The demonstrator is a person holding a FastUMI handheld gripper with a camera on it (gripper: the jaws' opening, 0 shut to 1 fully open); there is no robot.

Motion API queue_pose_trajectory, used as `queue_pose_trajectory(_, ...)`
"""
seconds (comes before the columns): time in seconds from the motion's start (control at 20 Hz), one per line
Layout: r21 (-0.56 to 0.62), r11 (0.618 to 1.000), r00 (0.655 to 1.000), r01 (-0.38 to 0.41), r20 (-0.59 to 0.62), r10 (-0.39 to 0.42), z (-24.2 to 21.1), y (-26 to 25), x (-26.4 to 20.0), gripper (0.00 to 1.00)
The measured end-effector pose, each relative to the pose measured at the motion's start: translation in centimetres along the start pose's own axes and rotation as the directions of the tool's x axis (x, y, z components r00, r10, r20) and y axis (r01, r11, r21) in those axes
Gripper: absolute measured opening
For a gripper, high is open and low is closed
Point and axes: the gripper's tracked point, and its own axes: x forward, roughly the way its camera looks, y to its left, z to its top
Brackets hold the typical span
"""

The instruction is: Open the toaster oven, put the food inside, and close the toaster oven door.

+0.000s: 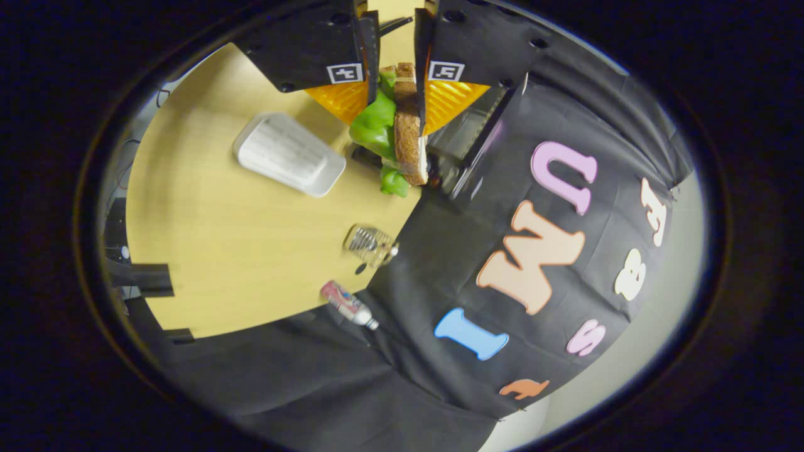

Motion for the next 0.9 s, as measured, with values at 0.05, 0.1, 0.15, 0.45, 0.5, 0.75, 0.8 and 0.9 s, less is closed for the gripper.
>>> queue_pose_trajectory(0.05, -0.005, 1.000, 1.000, -0.011, -0.029, 0.011, -1.4, 0.5, 0.0, 0.24)
queue_pose_trajectory(0.1, -0.010, 1.000, 0.998, -0.022, -0.056, 0.021, -2.8, 1.1, 0.1, 0.24)
queue_pose_trajectory(0.15, -0.014, 0.999, 0.996, -0.034, -0.081, 0.032, -4.1, 1.6, 0.2, 0.24)
queue_pose_trajectory(0.45, 0.000, 0.995, 0.979, -0.095, -0.183, 0.093, -10.0, 5.2, 1.3, 0.23)
queue_pose_trajectory(0.5, 0.005, 0.995, 0.976, -0.102, -0.191, 0.101, -10.5, 5.8, 1.7, 0.23)
queue_pose_trajectory(0.75, 0.036, 0.995, 0.973, -0.095, -0.210, 0.101, -12.0, 7.3, 4.1, 0.24)
queue_pose_trajectory(0.8, 0.042, 0.995, 0.972, -0.087, -0.214, 0.094, -12.3, 7.4, 4.6, 0.23)
queue_pose_trajectory(0.9, 0.069, 0.994, 0.971, -0.090, -0.218, 0.103, -12.4, 7.9, 5.6, 0.23)
